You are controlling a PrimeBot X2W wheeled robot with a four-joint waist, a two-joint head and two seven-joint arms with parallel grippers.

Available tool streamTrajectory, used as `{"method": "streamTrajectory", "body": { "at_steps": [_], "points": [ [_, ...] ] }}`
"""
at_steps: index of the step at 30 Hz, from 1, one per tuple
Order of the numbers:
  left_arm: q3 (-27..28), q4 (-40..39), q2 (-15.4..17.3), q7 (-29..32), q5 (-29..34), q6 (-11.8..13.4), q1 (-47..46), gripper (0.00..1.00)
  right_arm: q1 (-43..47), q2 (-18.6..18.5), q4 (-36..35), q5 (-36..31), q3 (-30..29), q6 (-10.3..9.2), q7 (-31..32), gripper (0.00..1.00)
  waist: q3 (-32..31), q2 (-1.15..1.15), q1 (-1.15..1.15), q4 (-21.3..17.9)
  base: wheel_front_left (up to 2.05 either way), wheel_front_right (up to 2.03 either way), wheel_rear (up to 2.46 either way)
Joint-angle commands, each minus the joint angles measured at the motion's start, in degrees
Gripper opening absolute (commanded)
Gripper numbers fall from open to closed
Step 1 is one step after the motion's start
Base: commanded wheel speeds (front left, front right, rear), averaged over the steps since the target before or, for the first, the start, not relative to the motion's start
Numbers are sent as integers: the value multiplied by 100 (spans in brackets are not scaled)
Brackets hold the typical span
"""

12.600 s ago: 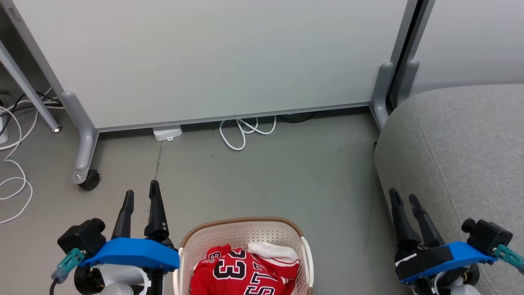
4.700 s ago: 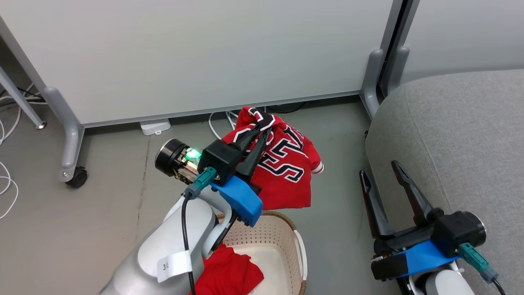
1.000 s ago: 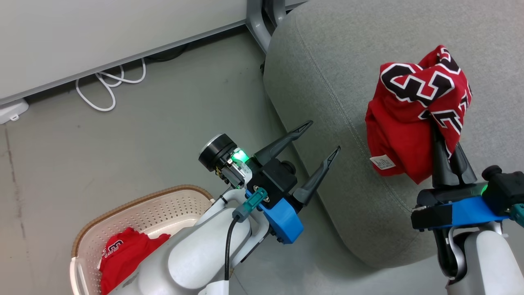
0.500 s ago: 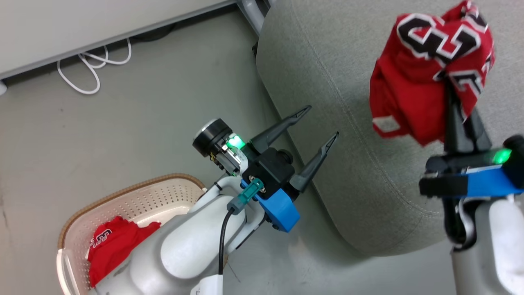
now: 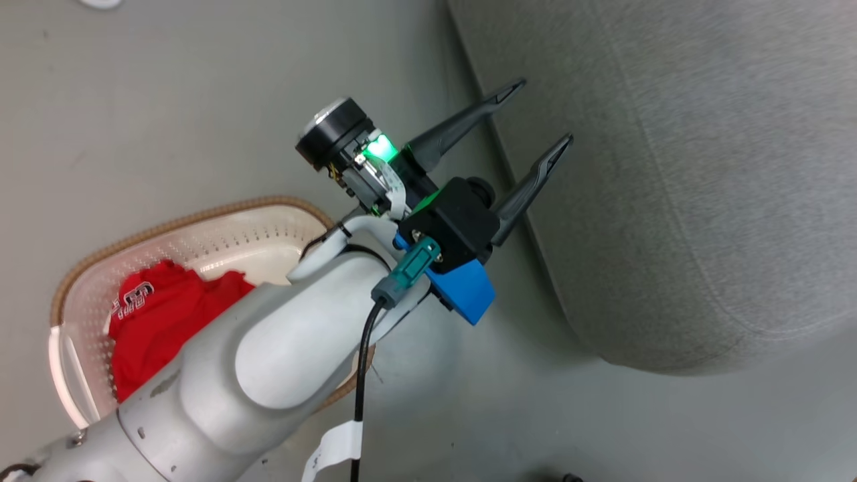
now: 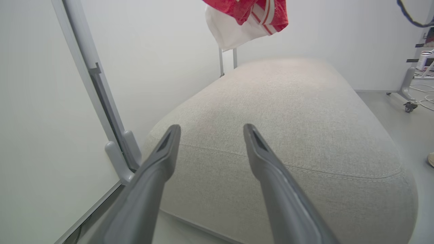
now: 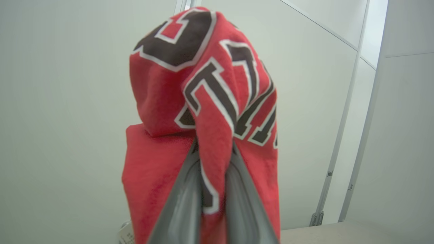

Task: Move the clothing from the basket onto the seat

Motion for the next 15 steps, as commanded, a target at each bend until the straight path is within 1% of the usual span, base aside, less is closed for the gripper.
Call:
{"method": "streamTrajectory", "body": {
  "at_steps": [1, 5, 7, 9, 12, 15],
  "points": [
    [14, -55, 47, 28, 38, 16, -151, 100, -203, -120, 33, -9, -125, 1, -4, 0, 511, 0, -1, 186, 0, 0, 0],
    [40, -195, 122, 90, 150, 33, -393, 100, -626, -484, 307, 31, -568, 1, -4, 0, 922, 0, -1, 267, 0, 0, 0],
    [54, -257, 166, 110, 192, 39, -486, 100, -776, -659, 570, 33, -708, 1, -4, 0, 1099, 0, -1, 289, 0, 0, 0],
    [67, -298, 212, 144, 214, 51, -547, 100, -854, -765, 935, 53, -815, 1, -4, 0, 1243, 0, -1, 298, 0, 0, 0],
    [68, -354, 254, 161, 254, 71, -607, 100, -828, -926, 1610, -66, -821, 1, -6, 0, 1387, 0, -1, 327, 0, 0, 0],
    [69, -394, 300, 181, 262, 103, -633, 100, -736, -980, 2201, -135, -872, 1, -4, 0, 1476, 0, -1, 347, 0, 0, 0]
  ]
}}
